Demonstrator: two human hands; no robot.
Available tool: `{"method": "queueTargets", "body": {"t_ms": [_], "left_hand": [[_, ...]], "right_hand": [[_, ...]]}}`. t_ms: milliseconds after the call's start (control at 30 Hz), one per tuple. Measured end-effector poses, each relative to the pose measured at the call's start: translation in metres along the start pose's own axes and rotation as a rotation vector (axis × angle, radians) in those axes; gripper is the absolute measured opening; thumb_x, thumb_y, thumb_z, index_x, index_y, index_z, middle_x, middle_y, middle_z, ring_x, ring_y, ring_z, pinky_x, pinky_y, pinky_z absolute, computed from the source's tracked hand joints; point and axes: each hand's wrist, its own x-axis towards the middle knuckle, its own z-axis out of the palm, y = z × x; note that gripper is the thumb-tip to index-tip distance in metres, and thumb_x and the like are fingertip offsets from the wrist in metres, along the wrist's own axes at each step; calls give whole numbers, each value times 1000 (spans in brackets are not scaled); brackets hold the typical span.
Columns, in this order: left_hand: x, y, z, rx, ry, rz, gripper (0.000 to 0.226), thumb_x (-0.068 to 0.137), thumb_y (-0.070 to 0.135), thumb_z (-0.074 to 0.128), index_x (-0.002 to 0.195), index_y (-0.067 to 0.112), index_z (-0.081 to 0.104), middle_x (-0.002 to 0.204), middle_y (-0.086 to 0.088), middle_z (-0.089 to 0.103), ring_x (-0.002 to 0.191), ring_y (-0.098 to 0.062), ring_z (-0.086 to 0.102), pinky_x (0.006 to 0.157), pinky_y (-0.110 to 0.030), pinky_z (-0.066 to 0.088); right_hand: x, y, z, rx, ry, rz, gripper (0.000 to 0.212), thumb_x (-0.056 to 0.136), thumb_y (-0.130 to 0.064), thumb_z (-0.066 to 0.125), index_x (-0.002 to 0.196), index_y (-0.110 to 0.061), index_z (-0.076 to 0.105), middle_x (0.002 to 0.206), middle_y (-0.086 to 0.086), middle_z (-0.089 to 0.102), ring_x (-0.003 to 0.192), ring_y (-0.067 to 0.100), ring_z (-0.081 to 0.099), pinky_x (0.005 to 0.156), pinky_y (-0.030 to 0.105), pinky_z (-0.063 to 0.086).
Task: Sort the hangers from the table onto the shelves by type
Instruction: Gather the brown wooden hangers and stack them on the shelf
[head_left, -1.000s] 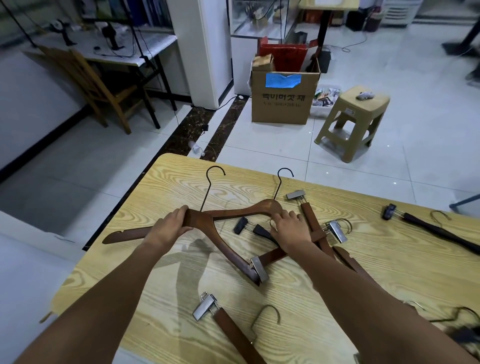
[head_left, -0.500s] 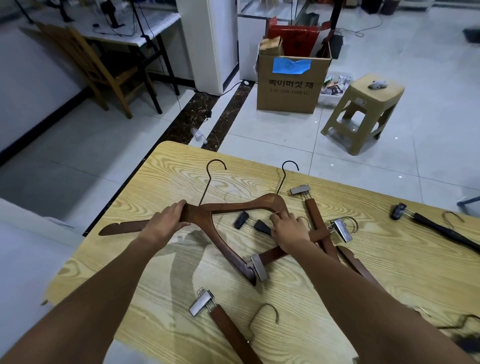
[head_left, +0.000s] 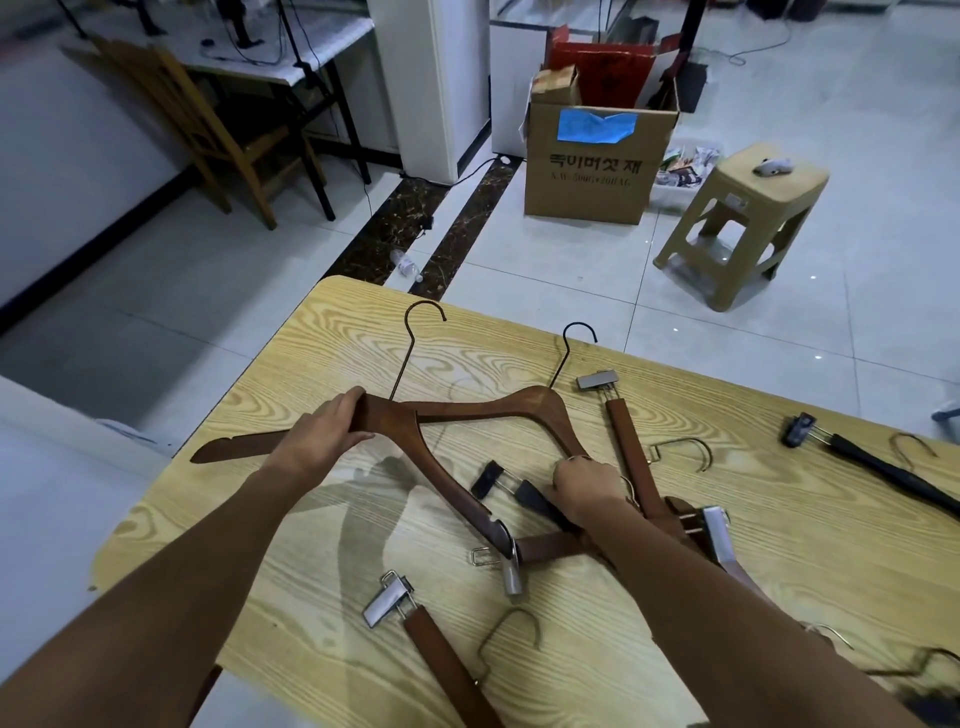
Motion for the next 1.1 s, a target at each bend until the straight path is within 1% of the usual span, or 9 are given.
{"method": "queueTargets", "body": {"t_ms": [133, 300, 367, 433, 533, 667, 900, 1000, 1100], "left_hand": [[2, 7, -1, -20, 9, -13, 62, 94, 36, 53, 144, 12, 26, 140, -13, 45, 124, -30, 47, 97, -40, 41], [0, 12, 0, -17, 29, -1, 62, 94, 36, 52, 144, 10, 27, 140, -14, 46, 125, -31, 47, 98, -39, 40], [1, 15, 0, -7, 31, -4, 62, 94, 36, 51, 145, 10, 26, 140, -14, 46, 125, -31, 47, 98, -39, 40], [2, 19, 0, -2, 35, -4, 63, 94, 36, 51, 145, 9, 26, 139, -14, 46, 124, -31, 48, 97, -39, 41], [3, 23, 0, 1, 40, 13, 63, 95, 36, 51, 145, 8, 25, 138, -14, 46, 123, -31, 48, 97, -39, 41], [6, 24, 1, 8, 40, 26, 62, 95, 35, 51, 145, 8, 26, 138, -13, 46, 123, -30, 48, 98, -40, 41], [13, 23, 2, 35, 40, 41, 62, 95, 35, 50, 145, 7, 26, 138, -11, 46, 124, -28, 47, 98, -40, 40], [15, 22, 2, 26, 60, 34, 61, 94, 34, 51, 144, 7, 28, 135, -12, 48, 121, -30, 49, 96, -40, 41], [16, 21, 0, 28, 72, 24, 61, 94, 33, 52, 144, 7, 27, 134, -13, 48, 120, -30, 50, 94, -39, 41]], "right_hand": [[-3, 9, 3, -46, -11, -82, 39, 95, -45, 44, 104, -11, 62, 108, 11, 66, 99, 31, 62, 72, 33, 40], [-2, 10, -6, -69, 197, -136, 34, 94, -36, 38, 74, -16, 55, 85, 9, 69, 75, 29, 64, 59, 28, 34], [5, 10, -13, -55, 290, -69, 28, 96, -27, 38, 87, -14, 61, 86, 7, 70, 76, 27, 65, 59, 27, 36], [14, 11, -18, -44, 309, 1, 25, 97, -20, 38, 112, -13, 56, 100, 8, 69, 92, 27, 65, 73, 32, 43], [27, 16, -20, -71, 173, 134, 40, 97, -30, 42, 131, -10, 43, 131, 12, 53, 125, 30, 46, 100, 40, 37], [40, 17, -14, -98, 25, 197, 53, 95, -43, 47, 136, -10, 43, 140, 11, 46, 133, 29, 37, 106, 40, 31], [48, 16, -12, -53, 116, 151, 26, 95, -11, 45, 119, -7, 53, 120, 10, 63, 115, 27, 56, 97, 35, 40], [45, 12, -13, 36, 180, 120, 24, 95, -7, 38, 119, -6, 42, 110, 10, 65, 99, 27, 64, 79, 33, 45], [44, 4, -19, 167, 221, 108, 29, 94, -3, 39, 123, -6, 35, 106, 11, 63, 91, 29, 65, 63, 31, 39]]}}
